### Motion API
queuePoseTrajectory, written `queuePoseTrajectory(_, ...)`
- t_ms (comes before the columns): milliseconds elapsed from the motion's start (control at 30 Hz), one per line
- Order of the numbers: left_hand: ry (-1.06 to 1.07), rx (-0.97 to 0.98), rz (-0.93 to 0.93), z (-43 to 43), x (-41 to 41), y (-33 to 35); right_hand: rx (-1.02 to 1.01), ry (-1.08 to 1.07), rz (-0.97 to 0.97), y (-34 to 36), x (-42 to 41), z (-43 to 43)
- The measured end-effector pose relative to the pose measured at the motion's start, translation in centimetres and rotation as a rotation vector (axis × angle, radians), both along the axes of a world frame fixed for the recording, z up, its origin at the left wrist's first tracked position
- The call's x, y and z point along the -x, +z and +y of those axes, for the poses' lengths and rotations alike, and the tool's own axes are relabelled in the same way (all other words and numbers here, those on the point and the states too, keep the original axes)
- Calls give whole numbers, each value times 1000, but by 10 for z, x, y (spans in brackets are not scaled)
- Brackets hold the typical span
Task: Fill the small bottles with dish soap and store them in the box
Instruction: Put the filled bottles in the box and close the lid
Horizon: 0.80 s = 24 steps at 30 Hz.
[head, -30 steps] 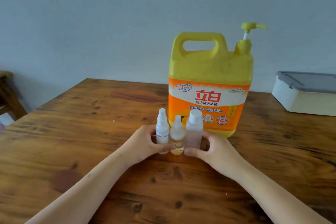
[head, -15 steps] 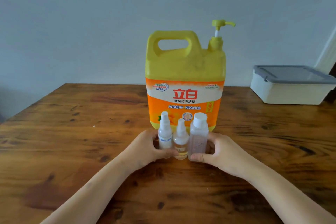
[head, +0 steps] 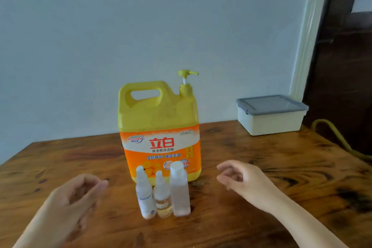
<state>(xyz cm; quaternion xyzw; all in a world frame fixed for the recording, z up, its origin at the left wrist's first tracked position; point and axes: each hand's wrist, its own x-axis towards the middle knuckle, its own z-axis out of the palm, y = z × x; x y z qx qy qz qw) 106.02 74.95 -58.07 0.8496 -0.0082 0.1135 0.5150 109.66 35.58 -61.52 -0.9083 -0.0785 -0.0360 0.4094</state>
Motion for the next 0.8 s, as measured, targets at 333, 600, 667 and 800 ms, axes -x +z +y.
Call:
queuePoseTrajectory(333,-507,212,-32,-303,-5,31,-181,-623,-336,-1,-33,-126)
queuePoseTrajectory(600,-116,324,-20,-425,-124,-7,-364,-685,-333,-14,-93,-207)
queuePoseTrajectory(667,-114,321,-30,-445,-151,-15,-396,-709,-354,-16,-111,-221)
queuePoseTrajectory(800,-197,409,-57,-472,-197,-28,-540,-748,-244,-23,-150,-245)
